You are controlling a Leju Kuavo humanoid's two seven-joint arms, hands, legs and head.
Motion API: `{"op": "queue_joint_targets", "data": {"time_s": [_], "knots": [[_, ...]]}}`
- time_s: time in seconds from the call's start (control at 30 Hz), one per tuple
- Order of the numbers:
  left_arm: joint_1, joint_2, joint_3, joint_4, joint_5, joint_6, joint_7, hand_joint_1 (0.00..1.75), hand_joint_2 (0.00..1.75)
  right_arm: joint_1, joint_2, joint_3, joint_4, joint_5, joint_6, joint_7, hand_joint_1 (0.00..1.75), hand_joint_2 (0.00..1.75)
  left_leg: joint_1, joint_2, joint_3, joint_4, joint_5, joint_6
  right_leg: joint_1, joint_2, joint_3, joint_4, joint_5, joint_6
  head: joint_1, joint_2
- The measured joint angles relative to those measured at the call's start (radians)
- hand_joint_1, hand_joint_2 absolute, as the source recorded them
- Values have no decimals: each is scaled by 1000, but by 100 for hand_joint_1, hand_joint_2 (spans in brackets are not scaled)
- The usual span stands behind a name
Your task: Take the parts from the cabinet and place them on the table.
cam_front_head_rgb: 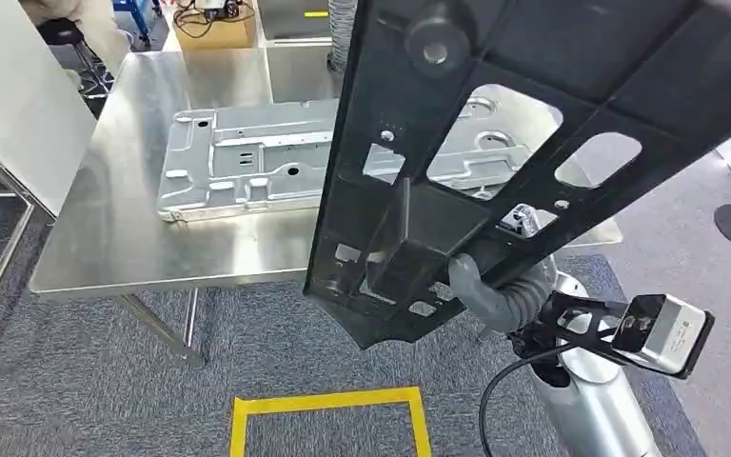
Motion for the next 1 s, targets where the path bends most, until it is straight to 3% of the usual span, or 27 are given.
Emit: {"op": "queue_joint_targets", "data": {"time_s": [0.07,0.1,0.2,0.27,0.3,0.37,0.4,0.43,0.47,0.57,0.63,0.67,0.73,0.77,0.8,0.9,0.93,0.97,1.0], "knots": [[-1,0,-1,0,-2,0,0,0,0,0,0,-5,-6,0,0,0,175,175,-2,-1,19,-3,-18,-4,10,-4,62,-175,115,-24,1,0],[-3,-2,-1,1,-3,0,0,0,0,1,0,-8,-6,0,0,-1,175,175,-6,-1,30,-1,-24,-12,16,-6,61,-179,87,-23,-3,0],[-4,-1,-1,1,-6,0,1,0,0,2,-1,-8,-13,1,-2,1,175,175,-4,0,37,7,-21,-32,18,-3,69,-191,93,-38,2,0],[-6,3,-1,1,-8,0,0,0,0,2,-3,-9,-18,1,-3,0,175,175,-4,0,27,44,-31,-36,8,-2,98,-203,90,-45,2,0],[-8,3,-1,1,-8,0,0,0,0,-1,-3,-9,-19,1,-2,0,175,175,-3,-1,-3,102,-45,-41,7,-3,106,-206,85,-51,-4,0],[-9,3,-2,1,-9,-4,0,0,0,2,-3,-9,-21,1,-1,0,175,175,2,0,-99,251,-115,-52,9,-2,115,-206,72,-54,-3,0],[-8,3,-2,1,-9,-4,0,0,0,3,-3,-9,-21,1,0,0,175,175,3,0,-135,298,-141,-55,9,-1,120,-206,66,-55,-3,0],[-6,4,-1,1,-9,-5,0,0,0,6,-3,-9,-21,1,0,0,175,175,4,0,-157,313,-139,-58,10,1,127,-205,60,-54,-3,0],[-4,5,-1,1,-9,-5,0,0,0,7,-3,-9,-21,1,0,0,175,175,5,0,-157,285,-112,-58,9,3,137,-205,53,-53,-3,0],[-3,8,-1,1,-8,-5,0,0,0,7,-3,-9,-21,0,2,-2,175,175,5,0,-77,31,75,-47,9,4,171,-206,26,-44,-3,0],[-6,10,-2,1,-8,-5,0,0,0,5,-3,-9,-20,-1,3,-4,175,175,-4,0,-75,4,31,-33,12,6,169,-203,20,-34,-3,0],[-4,10,-1,1,-8,-5,0,0,0,5,-3,-9,-20,-1,3,-4,175,175,-4,0,-74,4,53,-25,12,6,169,-205,16,-28,-1,0],[-3,11,-1,1,-8,-5,0,0,0,3,-3,-10,-21,-2,3,-5,175,175,-2,0,-65,-1,47,-14,14,6,177,-195,15,-18,-1,0],[-4,10,-1,1,-8,-5,0,0,0,2,-3,-10,-21,-3,3,-6,175,175,4,-2,-52,-7,47,-10,13,5,175,-186,8,-15,-3,0],[-6,10,-1,1,-8,-5,-1,0,0,-1,-3,-10,-21,-3,3,-6,175,175,5,-1,-43,-9,44,-6,11,4,159,-142,-12,-7,4,0],[-8,11,-1,1,-8,-7,-2,0,0,-4,-3,-12,-22,-4,0,-5,175,175,4,-1,-31,-8,29,1,2,2,21,77,-96,7,8,0],[-8,11,-1,1,-9,-7,-2,0,0,-4,-3,-12,-22,-4,0,0,175,175,4,-1,-24,-8,22,0,1,1,-16,116,-97,9,9,0],[-7,11,-1,1,-9,-8,-2,0,0,-4,-3,-12,-22,-5,0,0,175,175,4,-2,-15,-8,15,-1,-1,0,-22,98,-68,8,9,0],[-6,11,-1,1,-10,-9,-2,0,0,-4,-3,-14,-23,-6,0,1,175,175,4,-3,-4,-8,7,-3,-2,0,-6,40,-19,7,9,0]]}}
